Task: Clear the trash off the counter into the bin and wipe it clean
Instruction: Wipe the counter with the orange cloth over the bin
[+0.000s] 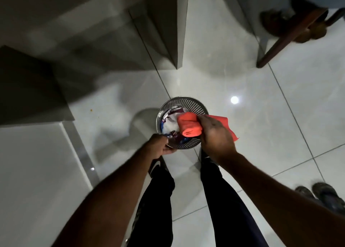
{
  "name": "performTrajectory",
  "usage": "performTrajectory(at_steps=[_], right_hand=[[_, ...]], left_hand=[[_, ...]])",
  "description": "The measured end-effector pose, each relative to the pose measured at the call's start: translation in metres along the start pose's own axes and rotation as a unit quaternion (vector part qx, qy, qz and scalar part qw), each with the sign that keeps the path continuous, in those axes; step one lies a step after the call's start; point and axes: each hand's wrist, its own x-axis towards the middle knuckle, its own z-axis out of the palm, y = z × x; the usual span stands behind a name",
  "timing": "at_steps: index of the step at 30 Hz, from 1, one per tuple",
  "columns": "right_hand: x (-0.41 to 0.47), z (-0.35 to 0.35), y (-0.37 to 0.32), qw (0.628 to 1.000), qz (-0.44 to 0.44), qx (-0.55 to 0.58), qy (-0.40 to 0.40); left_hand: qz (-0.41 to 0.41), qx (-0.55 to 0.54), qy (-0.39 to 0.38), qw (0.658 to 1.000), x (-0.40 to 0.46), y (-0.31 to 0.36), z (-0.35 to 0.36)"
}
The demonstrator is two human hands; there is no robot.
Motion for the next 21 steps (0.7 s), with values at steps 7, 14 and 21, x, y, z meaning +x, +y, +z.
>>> performTrajectory(at_steps=[7,14,21], right_hand=[[-0.004,-0.013,-0.047,0.996,0.041,0.008,-0.082],[-0.057,-0.18,-0.172,0.985,-0.043,-0.049,0.157],[-0.11,-0.312,-0.224,0.91,0.083,0.33,0.238]], left_hand=[[0.05,0.038,0.05,0.997,-0.065,0.03,-0.006],[0.408,0.122,0.054,0.903,-0.307,0.116,-0.008],[0.605,0.371,-0.035,0.704,-0.56,0.209,-0.037]])
